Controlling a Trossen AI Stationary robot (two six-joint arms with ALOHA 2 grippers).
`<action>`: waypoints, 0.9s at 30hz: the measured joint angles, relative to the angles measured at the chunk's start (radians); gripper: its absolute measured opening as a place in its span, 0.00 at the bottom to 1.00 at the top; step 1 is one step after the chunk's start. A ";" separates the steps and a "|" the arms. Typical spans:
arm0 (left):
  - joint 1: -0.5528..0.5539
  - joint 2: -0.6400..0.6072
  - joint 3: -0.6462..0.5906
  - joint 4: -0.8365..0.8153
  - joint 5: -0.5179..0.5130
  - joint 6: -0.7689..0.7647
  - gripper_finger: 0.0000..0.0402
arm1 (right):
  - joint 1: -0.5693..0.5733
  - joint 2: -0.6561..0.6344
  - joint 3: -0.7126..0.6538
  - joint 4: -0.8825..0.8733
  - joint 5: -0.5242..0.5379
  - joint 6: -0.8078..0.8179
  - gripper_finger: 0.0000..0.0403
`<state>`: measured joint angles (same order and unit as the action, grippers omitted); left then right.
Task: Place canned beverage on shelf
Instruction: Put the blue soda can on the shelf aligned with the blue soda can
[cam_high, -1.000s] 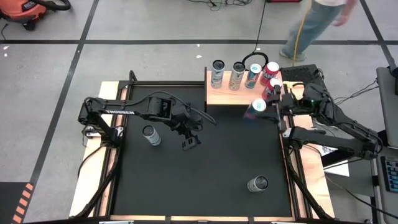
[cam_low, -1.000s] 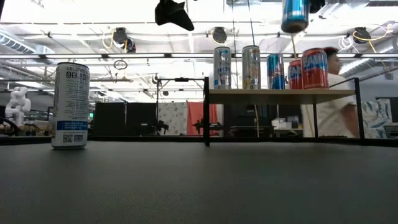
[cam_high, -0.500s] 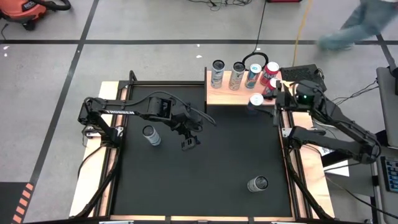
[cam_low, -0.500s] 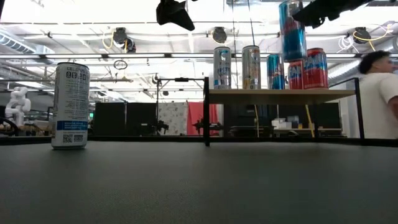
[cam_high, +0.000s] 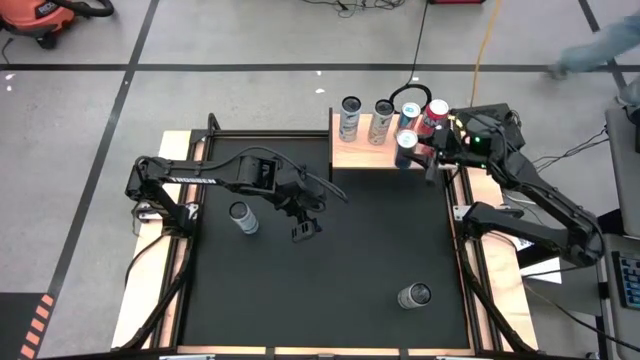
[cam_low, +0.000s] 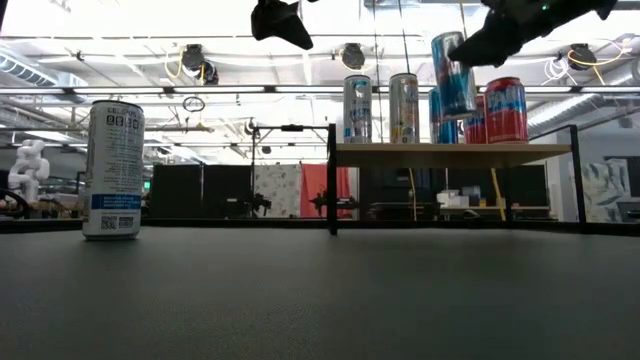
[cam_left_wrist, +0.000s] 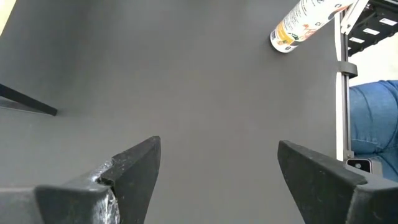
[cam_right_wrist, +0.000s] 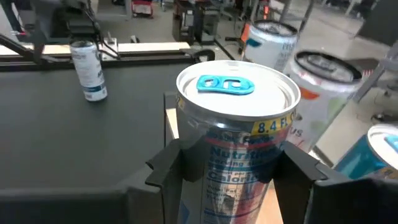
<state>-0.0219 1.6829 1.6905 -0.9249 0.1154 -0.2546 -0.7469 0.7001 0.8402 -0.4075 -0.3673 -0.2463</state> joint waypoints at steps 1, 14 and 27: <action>0.000 0.000 0.000 0.000 0.000 0.000 0.80 | -0.003 0.010 0.000 -0.001 0.000 0.004 0.39; 0.000 0.000 0.000 -0.001 0.000 0.000 0.80 | -0.005 0.047 0.000 0.003 0.081 -0.022 0.41; 0.000 0.000 0.000 -0.001 0.000 -0.001 0.80 | -0.005 0.130 0.000 0.027 0.132 -0.017 0.48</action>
<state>-0.0223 1.6829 1.6905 -0.9257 0.1158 -0.2558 -0.7520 0.8300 0.8398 -0.3804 -0.2356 -0.2634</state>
